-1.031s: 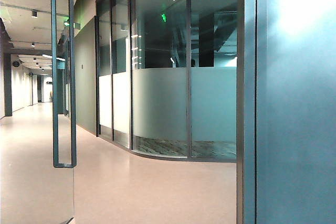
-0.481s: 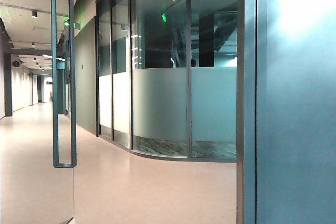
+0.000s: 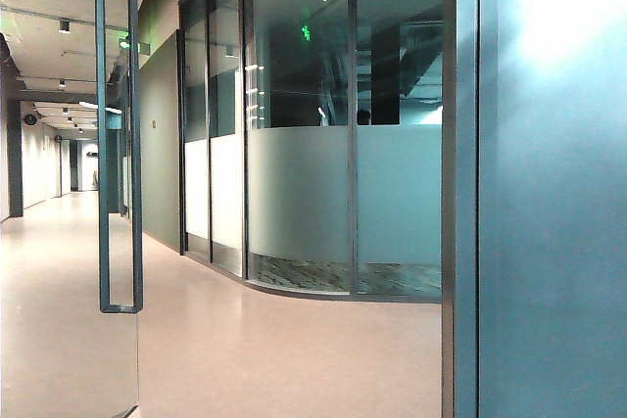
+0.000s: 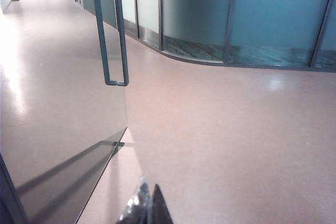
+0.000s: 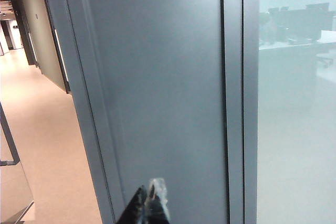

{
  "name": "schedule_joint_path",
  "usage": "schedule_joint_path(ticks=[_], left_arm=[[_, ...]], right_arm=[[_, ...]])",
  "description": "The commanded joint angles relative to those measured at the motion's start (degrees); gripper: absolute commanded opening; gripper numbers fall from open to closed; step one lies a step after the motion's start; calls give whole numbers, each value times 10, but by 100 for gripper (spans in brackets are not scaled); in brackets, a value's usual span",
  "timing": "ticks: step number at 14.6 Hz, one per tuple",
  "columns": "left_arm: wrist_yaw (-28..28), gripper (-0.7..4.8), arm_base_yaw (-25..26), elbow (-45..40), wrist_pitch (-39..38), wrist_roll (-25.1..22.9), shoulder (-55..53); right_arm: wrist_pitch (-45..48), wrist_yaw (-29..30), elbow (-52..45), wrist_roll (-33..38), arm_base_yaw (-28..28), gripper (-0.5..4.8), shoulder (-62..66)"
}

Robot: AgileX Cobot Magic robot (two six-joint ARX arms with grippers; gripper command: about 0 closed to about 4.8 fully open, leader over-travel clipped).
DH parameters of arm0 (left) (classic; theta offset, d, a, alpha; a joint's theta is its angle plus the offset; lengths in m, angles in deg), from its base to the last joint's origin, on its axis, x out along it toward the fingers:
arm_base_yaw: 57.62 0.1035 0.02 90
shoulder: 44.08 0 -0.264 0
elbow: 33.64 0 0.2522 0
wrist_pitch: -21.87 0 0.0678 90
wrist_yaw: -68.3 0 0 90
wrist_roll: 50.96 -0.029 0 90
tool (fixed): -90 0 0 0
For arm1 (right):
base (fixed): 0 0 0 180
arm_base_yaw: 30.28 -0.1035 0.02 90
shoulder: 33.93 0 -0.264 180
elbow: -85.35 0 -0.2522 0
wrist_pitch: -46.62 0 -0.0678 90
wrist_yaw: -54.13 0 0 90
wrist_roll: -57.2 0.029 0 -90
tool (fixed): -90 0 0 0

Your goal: Raise the arm to find the leftmost switch on the wall and turn off the lights.

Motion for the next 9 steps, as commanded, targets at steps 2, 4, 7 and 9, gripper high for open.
schedule_joint_path(ticks=[2, 4, 7, 9], left_arm=[[0, -5, 1, 1, 7, -5, 0], [0, -5, 1, 1, 7, -5, 0], [0, -5, 1, 1, 7, -5, 0], [0, -5, 1, 1, 7, -5, 0]], right_arm=[[7, -2, 3, 0, -1, -1, 0], [7, -2, 3, 0, -1, -1, 0], [6, -4, 4, -33, 0, -1, 0], [1, -5, -3, -59, 0, -1, 0]])
